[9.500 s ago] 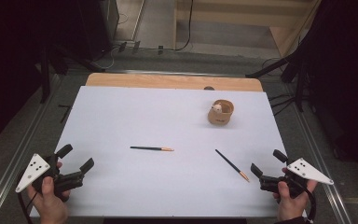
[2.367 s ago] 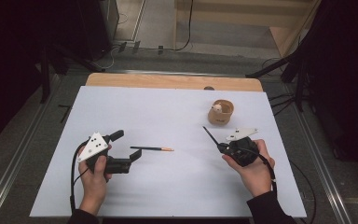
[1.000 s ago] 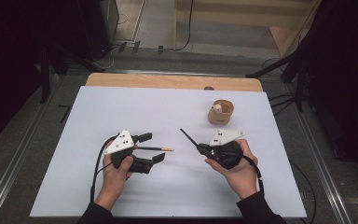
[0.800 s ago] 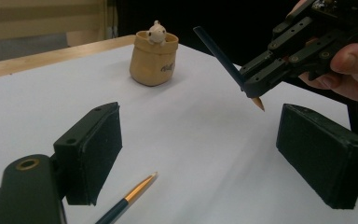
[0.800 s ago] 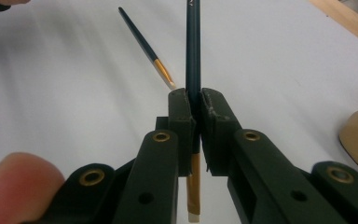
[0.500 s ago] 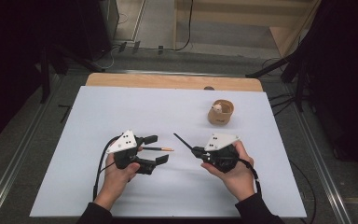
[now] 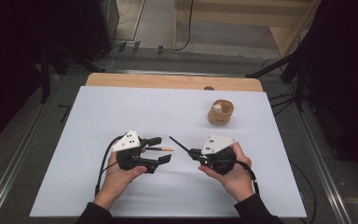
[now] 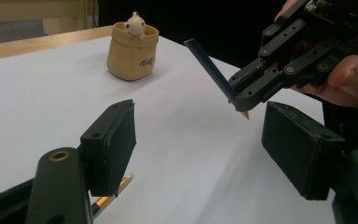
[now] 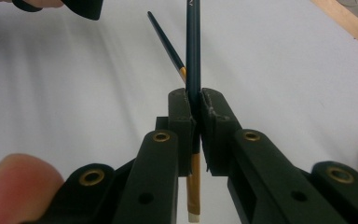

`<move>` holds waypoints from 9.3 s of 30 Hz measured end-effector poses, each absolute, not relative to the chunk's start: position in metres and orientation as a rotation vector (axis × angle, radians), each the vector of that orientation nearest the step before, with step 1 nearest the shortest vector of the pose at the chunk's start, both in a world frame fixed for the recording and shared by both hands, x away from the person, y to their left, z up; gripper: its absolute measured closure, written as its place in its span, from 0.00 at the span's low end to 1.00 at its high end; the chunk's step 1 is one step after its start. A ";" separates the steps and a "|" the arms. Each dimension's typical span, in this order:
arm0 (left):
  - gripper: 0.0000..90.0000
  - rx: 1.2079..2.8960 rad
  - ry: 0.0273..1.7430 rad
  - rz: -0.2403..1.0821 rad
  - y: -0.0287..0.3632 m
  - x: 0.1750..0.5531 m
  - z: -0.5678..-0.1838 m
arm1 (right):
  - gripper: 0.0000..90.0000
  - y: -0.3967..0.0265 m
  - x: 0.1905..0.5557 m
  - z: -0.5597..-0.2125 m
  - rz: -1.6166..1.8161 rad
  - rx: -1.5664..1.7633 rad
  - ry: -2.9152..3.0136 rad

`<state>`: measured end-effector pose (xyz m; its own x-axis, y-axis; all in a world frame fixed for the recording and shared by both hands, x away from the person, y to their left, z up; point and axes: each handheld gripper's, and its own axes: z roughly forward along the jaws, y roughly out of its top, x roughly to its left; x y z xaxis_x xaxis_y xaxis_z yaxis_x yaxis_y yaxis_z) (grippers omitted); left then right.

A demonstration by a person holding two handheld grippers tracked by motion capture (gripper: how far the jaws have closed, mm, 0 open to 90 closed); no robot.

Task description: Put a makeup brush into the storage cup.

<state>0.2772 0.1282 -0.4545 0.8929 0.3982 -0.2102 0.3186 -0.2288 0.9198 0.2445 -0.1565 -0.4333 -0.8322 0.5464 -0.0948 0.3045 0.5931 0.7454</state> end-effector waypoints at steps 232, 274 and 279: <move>0.23 1.642 0.646 0.255 0.125 0.259 -0.459 | 0.94 -0.120 0.261 -0.461 2.285 1.959 1.209; 0.00 1.652 0.662 0.374 0.221 0.246 -0.465 | 0.94 -0.169 0.267 -0.438 1.826 1.334 1.493; 0.00 1.646 0.664 0.376 0.237 0.242 -0.465 | 0.94 -0.178 0.271 -0.434 1.795 1.314 1.496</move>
